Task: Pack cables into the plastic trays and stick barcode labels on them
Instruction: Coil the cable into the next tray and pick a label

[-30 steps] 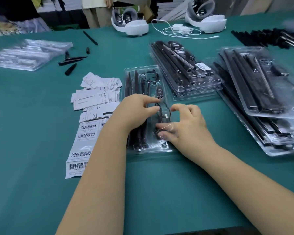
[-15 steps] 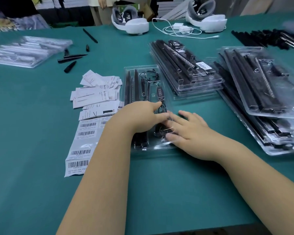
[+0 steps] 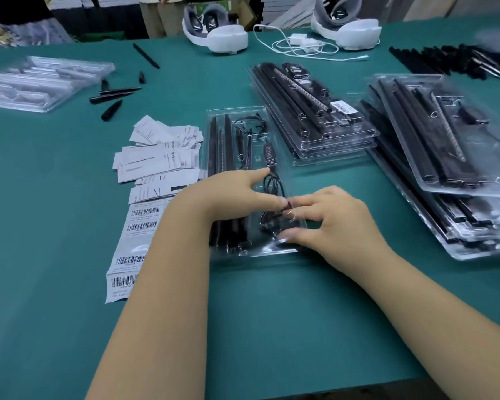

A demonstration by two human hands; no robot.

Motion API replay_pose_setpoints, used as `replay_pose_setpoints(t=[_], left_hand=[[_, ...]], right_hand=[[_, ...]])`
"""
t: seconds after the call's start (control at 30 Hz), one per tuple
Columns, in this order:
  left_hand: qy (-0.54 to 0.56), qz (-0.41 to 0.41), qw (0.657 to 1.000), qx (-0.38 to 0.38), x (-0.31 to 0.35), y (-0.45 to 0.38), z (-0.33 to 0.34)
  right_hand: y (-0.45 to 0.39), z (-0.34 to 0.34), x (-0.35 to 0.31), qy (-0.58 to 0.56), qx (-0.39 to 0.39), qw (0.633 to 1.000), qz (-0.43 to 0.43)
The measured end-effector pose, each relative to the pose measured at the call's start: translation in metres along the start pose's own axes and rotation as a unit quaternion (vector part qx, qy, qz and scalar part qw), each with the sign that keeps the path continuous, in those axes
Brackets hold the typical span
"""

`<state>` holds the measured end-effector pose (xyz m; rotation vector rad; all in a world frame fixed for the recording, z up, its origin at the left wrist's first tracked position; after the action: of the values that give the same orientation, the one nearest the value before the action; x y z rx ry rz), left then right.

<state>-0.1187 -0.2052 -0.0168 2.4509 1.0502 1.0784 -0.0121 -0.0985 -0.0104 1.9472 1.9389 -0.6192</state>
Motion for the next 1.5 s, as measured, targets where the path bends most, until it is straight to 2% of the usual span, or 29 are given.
replay_pose_setpoints(t=[0.1,0.27,0.43,0.53,0.63,0.7,0.9,1.0,1.1,1.17,1.27,1.33,1.4,1.5], left_hand=[[-0.014,0.005,0.999,-0.047,-0.003,0.003,0.004],[-0.055,-0.003,0.997,-0.052,-0.002,0.002,0.007],[-0.066,-0.018,0.996,-0.049,-0.002,0.002,0.007],[-0.074,-0.018,0.996,-0.047,-0.001,0.002,0.007],[-0.077,-0.017,0.996,-0.051,0.000,0.002,0.007],[-0.080,-0.021,0.995,-0.051,0.000,0.002,0.007],[-0.091,-0.032,0.994,-0.050,0.002,0.003,0.007],[-0.097,-0.041,0.993,-0.045,0.003,0.004,0.007],[-0.100,-0.051,0.993,-0.038,0.003,0.004,0.008],[-0.098,-0.054,0.993,-0.037,0.004,0.004,0.008],[-0.100,-0.057,0.993,-0.032,0.005,0.005,0.009],[-0.105,-0.059,0.992,-0.028,0.006,0.005,0.009],[-0.111,-0.061,0.992,-0.026,0.006,0.004,0.010],[-0.113,-0.063,0.991,-0.029,0.005,0.003,0.010]], right_hand=[[0.000,-0.003,0.005,-0.031,0.024,0.999,0.036],[-0.004,-0.003,0.013,-0.047,0.057,0.996,0.055],[-0.008,0.000,0.022,-0.128,-0.048,0.990,0.043],[-0.008,-0.001,0.025,-0.144,-0.023,0.988,0.045],[-0.009,-0.001,0.026,-0.089,0.022,0.993,0.073],[-0.010,-0.003,0.028,-0.037,0.021,0.996,0.079],[-0.013,0.015,0.020,0.114,-0.109,0.986,0.049],[-0.013,0.013,0.025,-0.003,-0.167,0.985,0.047],[-0.010,0.004,0.031,-0.148,-0.162,0.974,0.053],[-0.011,0.005,0.031,-0.180,-0.126,0.974,0.056],[-0.013,-0.001,0.031,-0.223,-0.019,0.973,0.065],[-0.014,0.000,0.028,-0.182,-0.010,0.982,0.056],[-0.017,0.007,0.028,-0.077,-0.044,0.994,0.061],[-0.019,0.013,0.027,0.061,-0.067,0.992,0.086]])
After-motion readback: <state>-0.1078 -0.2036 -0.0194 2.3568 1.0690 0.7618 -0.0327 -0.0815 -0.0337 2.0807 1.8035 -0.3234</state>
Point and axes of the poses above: each hand's wrist, its own y-axis away from the middle knuckle, its own z-axis out of the palm, x = y × z, the point moved 7 cm from there along -y, towards the middle knuckle, and after that the axes turned 14 degrees about -x, right-handed, at the moved point
